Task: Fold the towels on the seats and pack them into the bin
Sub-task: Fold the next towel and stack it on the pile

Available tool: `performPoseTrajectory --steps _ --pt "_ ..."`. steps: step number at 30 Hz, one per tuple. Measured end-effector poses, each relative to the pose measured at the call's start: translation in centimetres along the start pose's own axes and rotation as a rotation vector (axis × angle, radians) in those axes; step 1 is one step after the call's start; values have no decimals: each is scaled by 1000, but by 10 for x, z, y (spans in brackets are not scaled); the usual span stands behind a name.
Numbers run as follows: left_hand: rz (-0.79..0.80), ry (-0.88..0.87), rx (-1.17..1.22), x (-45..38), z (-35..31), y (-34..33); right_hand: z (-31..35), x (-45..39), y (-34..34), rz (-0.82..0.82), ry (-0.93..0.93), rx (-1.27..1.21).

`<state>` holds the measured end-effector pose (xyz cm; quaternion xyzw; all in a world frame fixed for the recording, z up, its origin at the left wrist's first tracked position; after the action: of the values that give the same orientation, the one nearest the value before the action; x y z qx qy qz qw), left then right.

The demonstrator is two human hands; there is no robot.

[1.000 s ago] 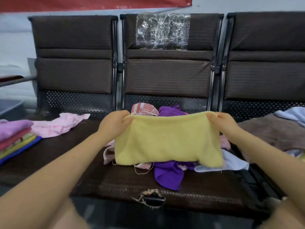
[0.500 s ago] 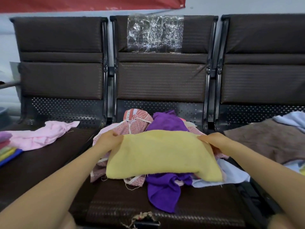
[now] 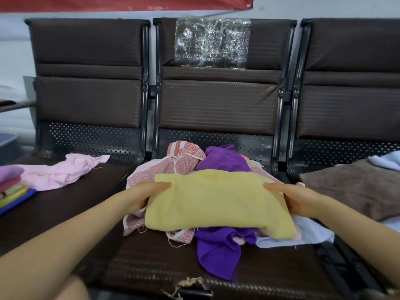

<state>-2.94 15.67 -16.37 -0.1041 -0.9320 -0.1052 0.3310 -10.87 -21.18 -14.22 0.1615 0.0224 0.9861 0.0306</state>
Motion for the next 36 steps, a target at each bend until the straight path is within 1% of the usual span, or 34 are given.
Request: performPoseTrajectory --steps 2,4,7,9,12,13,17,20,23,24,26,29,32,34,36 --pt "20 -30 69 -1 -4 -2 3 -1 -5 32 51 -111" --pt "-10 -44 66 0 -4 -4 2 2 -7 51 65 -163" --pt "-35 -34 14 2 2 -9 -14 5 -4 49 25 -104" --pt "-99 -51 -15 0 4 -8 -20 10 -1 -23 23 -84" --pt "-186 -118 75 11 -1 -6 -4 20 8 -208 141 -86" --pt "-192 -129 116 16 -4 -6 5 23 13 -240 179 -104" --pt "-161 -143 212 35 -4 -15 26 42 31 -293 213 -201" --pt "-145 -71 175 46 10 -32 29 55 41 -344 191 -174" --pt "-40 30 222 46 30 -47 34 63 37 -358 210 -124" --pt "-27 43 207 46 33 -49 37 65 32 -356 222 -117" --pt "-67 32 217 44 33 -46 45 64 17 -326 250 -119" --pt "-192 18 307 45 25 -35 67 59 -16 -267 340 -117" --pt "-282 23 276 52 18 -19 85 50 -64 -187 439 -32" --pt "-324 -27 243 60 10 -11 88 39 -103 -72 495 79" --pt "-298 -31 293 65 5 -13 79 35 -142 110 465 159"
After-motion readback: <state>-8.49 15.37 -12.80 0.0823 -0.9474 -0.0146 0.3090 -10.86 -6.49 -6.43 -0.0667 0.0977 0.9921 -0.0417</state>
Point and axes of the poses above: each hand's wrist, its own x-axis away from the middle knuckle, its own y-axis out of the back of the hand, z = x × y, the point moved 8 cm from there along -x, towards the middle knuckle, and after that the axes turned 14 degrees about y, right-handed, at the moved point
